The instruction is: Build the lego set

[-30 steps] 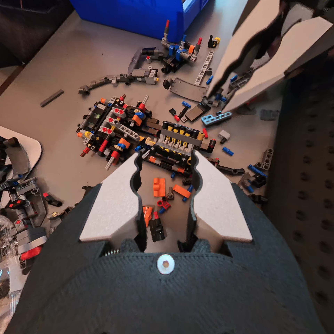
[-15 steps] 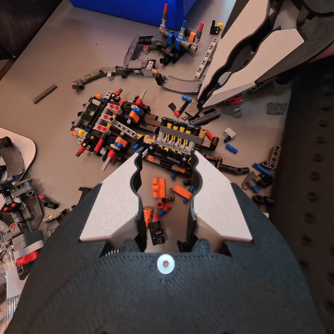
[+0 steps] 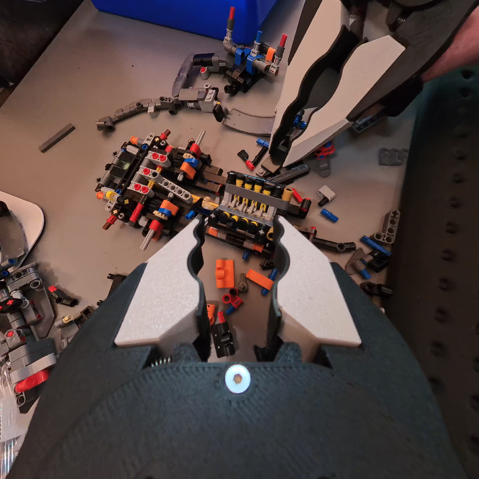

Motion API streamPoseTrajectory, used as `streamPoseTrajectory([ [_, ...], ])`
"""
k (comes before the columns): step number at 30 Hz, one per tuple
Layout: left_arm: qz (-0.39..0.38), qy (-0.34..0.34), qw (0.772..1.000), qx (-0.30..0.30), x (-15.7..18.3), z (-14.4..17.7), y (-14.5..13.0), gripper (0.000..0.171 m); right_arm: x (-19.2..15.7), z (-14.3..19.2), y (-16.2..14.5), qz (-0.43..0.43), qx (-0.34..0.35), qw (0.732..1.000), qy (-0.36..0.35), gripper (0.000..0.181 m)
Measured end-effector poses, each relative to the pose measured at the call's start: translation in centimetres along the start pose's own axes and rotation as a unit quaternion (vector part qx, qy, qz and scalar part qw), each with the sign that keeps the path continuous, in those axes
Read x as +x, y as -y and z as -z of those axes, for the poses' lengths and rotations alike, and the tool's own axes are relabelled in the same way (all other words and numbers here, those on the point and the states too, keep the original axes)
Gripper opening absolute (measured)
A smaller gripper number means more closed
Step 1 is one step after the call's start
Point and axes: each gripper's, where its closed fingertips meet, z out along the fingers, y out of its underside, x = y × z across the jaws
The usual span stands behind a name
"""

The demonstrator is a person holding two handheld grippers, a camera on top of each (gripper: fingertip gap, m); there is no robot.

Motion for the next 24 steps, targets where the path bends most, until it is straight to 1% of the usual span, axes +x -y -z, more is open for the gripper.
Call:
streamPoseTrajectory([
  [2,-0.001,0.001,1.000,0.001,0.0,0.1,0.0,0.050,0.1,0.0,0.0,0.007,0.002,1.000,-0.004,0.013],
  [5,0.001,-0.001,1.000,0.001,0.0,0.0,0.0,0.050,0.3,0.1,0.2,0.030,-0.006,0.999,-0.023,0.023],
  [7,0.002,-0.001,1.000,0.002,0.0,0.0,0.0,0.050,-0.2,-0.2,0.4,0.024,-0.013,1.000,-0.002,0.021],
  [9,0.003,0.000,1.000,0.003,-0.1,0.1,0.0,0.050,-0.1,-0.3,0.3,0.022,-0.020,1.000,0.002,0.013],
  [14,0.004,0.000,1.000,0.010,-0.1,0.3,0.3,0.050,-0.2,-0.2,0.2,0.024,-0.020,1.000,-0.001,0.012],
  [16,0.001,0.005,1.000,0.015,-0.2,0.5,0.4,0.050,-0.2,-0.2,0.3,0.017,-0.009,1.000,0.003,0.012],
  [18,0.001,0.006,0.999,0.033,-0.1,0.9,1.1,0.049,-0.4,0.4,0.9,0.008,0.024,1.000,0.019,0.012],
  [20,0.005,-0.002,0.998,0.059,0.2,1.4,2.0,0.046,-1.0,1.6,2.2,0.004,0.080,0.996,0.039,0.011],
  [22,0.016,-0.029,0.996,0.088,1.1,1.8,3.0,0.039,-1.3,2.8,3.6,0.020,0.130,0.990,0.042,0.012],
  [24,0.037,-0.062,0.991,0.111,1.7,2.2,3.7,0.034,-2.2,3.9,4.8,0.055,0.169,0.983,0.043,0.012],
])
